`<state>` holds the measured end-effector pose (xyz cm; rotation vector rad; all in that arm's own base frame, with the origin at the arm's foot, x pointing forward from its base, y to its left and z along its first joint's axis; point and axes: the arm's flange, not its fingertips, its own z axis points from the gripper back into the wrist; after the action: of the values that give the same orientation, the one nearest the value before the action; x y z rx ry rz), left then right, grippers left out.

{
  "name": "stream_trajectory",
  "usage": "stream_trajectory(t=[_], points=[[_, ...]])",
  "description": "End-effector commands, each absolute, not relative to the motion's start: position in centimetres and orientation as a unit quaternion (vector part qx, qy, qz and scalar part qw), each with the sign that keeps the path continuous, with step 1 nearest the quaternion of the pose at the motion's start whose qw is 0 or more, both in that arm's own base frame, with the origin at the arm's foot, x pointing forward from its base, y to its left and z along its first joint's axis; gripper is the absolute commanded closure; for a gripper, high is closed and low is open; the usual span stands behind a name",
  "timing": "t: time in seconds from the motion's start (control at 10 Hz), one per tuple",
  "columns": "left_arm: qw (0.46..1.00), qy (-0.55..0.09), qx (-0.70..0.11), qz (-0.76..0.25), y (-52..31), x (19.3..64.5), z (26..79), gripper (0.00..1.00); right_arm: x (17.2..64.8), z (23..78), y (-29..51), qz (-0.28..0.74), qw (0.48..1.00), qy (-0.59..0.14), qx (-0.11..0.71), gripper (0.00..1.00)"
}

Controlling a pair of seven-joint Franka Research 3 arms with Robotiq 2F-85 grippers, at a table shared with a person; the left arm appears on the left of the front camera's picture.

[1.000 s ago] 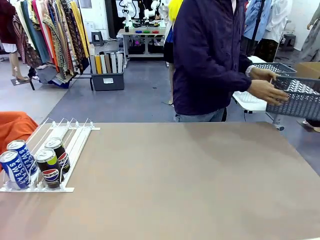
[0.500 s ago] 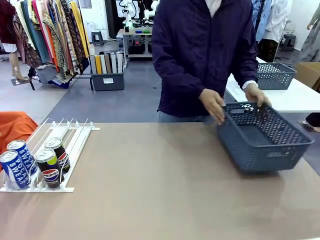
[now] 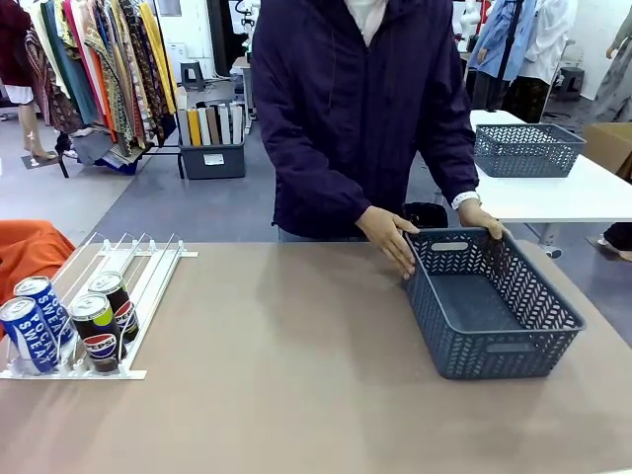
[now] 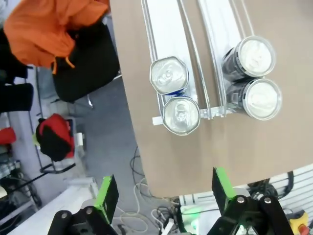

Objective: Retrieve and store the cans from the dispenser.
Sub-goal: Pick up one can from the Automatic Can Dispenser and place it in the middle of the table.

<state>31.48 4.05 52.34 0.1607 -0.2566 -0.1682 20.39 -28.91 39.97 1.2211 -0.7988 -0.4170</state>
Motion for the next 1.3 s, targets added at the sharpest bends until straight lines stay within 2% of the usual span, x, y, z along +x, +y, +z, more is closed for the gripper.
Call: stream_trajectory(t=[0.0,0.5,0.9,1.2], points=[[0.987,-0.112,0.078,-0.087,3.8,32.2,50.8,0.0,20.7,40.2,-29.0,-0.182,0.72,-0.377,0.554,0.0],[0.992,-0.099,-0.016,-0.071,5.1,34.5,45.0,0.0,20.7,40.2,-29.0,-0.182,0.72,-0.377,0.554,0.0],[0.996,-0.076,-0.039,-0.029,4.8,36.5,41.0,0.0,20.7,40.2,-29.0,-0.182,0.72,-0.377,0.554,0.0],[0.998,-0.059,-0.028,-0.006,4.5,37.5,39.5,0.0,20.7,40.2,-29.0,-0.182,0.72,-0.377,0.554,0.0]])
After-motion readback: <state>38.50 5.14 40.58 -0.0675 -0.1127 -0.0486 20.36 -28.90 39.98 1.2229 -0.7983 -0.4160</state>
